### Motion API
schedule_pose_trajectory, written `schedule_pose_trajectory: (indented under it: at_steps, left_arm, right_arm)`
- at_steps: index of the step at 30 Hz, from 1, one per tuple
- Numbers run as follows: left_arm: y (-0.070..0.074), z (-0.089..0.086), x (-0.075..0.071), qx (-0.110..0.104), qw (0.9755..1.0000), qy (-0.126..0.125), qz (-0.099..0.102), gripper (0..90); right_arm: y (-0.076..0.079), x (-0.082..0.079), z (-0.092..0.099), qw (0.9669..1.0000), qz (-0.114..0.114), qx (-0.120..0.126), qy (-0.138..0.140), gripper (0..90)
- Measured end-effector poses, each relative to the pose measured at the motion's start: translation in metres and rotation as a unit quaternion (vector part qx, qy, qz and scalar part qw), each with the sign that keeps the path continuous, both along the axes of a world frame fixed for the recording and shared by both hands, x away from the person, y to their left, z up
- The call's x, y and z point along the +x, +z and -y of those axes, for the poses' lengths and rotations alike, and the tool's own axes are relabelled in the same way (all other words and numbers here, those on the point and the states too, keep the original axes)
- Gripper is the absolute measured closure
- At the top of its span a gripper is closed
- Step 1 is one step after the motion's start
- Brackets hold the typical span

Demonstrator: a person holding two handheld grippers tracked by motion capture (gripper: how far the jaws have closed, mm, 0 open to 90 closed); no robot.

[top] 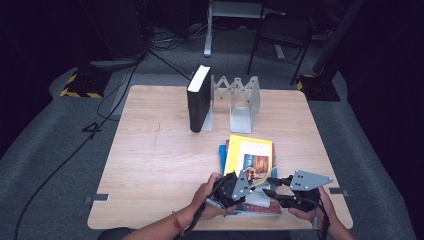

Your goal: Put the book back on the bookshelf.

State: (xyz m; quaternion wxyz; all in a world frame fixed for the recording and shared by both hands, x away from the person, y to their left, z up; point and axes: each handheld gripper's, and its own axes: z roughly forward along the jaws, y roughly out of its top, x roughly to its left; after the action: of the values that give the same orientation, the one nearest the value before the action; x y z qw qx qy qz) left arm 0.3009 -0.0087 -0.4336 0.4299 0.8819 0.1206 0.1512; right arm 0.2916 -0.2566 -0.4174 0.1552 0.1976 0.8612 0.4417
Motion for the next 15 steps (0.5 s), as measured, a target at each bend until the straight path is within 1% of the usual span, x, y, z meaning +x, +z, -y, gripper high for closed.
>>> schedule_pose_trajectory:
  at_steps: [2,4,5,7,8,9,12,15]
  left_arm:
    - [0.002,-0.006,0.002,-0.002,1.0000,-0.007,-0.001,80.1]
    - [0.003,-0.012,0.003,-0.001,0.9999,-0.014,0.000,80.5]
    - [0.003,-0.014,0.003,-0.002,0.9998,-0.018,-0.002,80.5]
    - [0.003,-0.019,0.003,-0.004,0.9998,-0.018,-0.004,81.1]
    - [0.003,-0.022,0.003,0.002,0.9998,-0.019,-0.004,81.1]
    - [0.003,-0.024,0.003,0.002,0.9998,-0.020,-0.003,81.1]
    - [0.002,-0.030,0.003,-0.003,0.9997,-0.024,-0.010,80.7]
    - [0.002,-0.034,0.005,-0.007,0.9994,-0.027,-0.020,79.8]
  right_arm:
    - [0.001,0.000,0.003,1.0000,0.006,0.004,-0.005,53.7]
    - [0.002,0.001,0.006,0.9999,0.007,0.014,-0.004,51.2]
    - [0.003,0.001,0.007,0.9998,0.011,0.015,-0.004,48.5]
    - [0.004,0.003,0.006,0.9998,0.014,0.015,0.003,43.8]
    - [0.003,0.004,0.005,0.9998,0.019,0.009,0.002,41.2]
    - [0.003,0.005,0.003,0.9997,0.025,0.002,0.001,38.4]
    - [0.000,0.009,-0.001,0.9995,0.032,-0.007,-0.006,32.5]
    - [-0.003,0.011,-0.003,0.9994,0.031,-0.014,0.000,30.8]
